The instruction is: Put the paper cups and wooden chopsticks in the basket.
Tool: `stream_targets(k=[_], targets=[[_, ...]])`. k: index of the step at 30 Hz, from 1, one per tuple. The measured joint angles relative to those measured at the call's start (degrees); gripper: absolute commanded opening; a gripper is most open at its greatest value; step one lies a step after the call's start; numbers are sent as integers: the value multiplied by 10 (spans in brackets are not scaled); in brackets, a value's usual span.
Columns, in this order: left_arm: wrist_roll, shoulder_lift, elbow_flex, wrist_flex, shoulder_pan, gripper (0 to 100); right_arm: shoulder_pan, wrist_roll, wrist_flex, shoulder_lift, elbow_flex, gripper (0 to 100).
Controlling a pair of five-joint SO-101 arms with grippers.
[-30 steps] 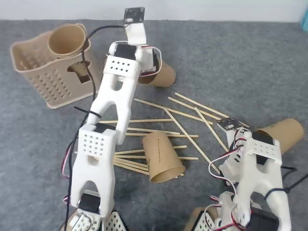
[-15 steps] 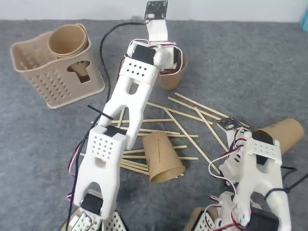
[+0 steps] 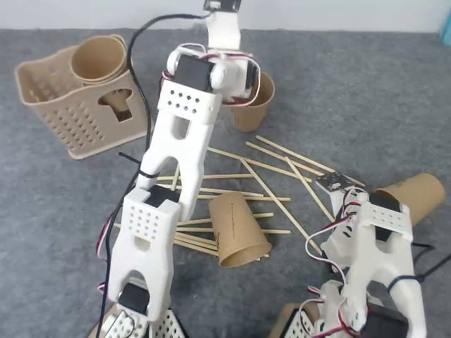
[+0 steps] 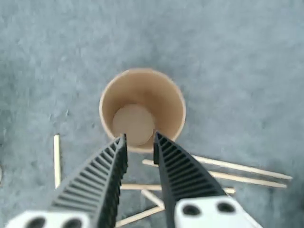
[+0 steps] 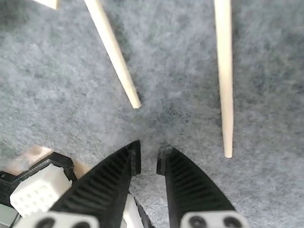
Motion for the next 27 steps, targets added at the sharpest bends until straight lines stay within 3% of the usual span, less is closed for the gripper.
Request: stream_targets(k=[5,12,15,18,19,27], targets=[[-4,39,-7,10,-21,264,0,0,0,0,0,69],[13,129,-7,2,-39,274,0,0,0,0,0,69],[15,166,-7,-17,-41,214,0,0,0,0,0,69],[15,188,-7,-30,-42,21,0,0,0,0,0,69],[15,189,-10,-30,-42,0,0,0,0,0,0,69],[18,189,-176,40,-44,9,0,0,0,0,0,69]])
